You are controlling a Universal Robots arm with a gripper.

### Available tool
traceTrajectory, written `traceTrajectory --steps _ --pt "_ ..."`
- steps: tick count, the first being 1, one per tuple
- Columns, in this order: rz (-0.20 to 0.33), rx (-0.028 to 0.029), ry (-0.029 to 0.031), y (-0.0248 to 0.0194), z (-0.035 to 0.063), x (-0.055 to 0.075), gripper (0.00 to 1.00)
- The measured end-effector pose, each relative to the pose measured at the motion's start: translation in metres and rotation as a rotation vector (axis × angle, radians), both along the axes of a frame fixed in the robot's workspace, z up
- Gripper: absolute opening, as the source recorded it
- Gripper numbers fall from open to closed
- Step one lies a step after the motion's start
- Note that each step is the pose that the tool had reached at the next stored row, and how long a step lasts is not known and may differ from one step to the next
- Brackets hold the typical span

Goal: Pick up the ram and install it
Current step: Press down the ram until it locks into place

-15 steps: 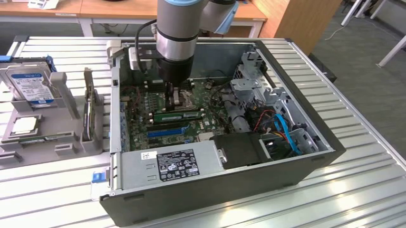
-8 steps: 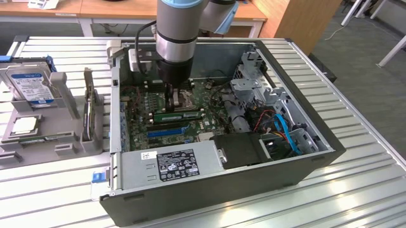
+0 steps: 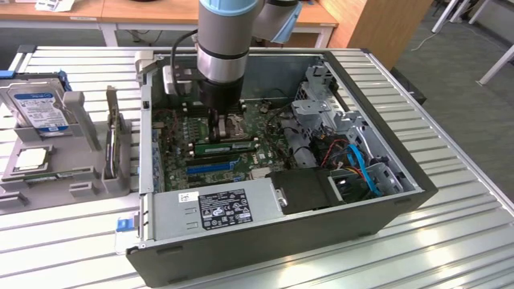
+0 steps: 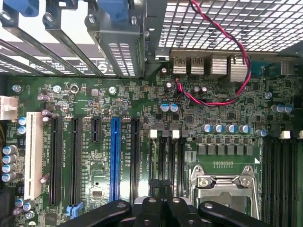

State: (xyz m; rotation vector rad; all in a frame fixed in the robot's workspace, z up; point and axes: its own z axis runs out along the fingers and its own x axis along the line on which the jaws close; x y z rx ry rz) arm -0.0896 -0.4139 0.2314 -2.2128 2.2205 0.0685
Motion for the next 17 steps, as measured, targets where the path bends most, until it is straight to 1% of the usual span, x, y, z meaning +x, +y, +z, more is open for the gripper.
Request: traceTrajectory --steps 17 --pt "0.000 -0.0002 0.0002 0.0000 -0.0039 0.0000 0.10"
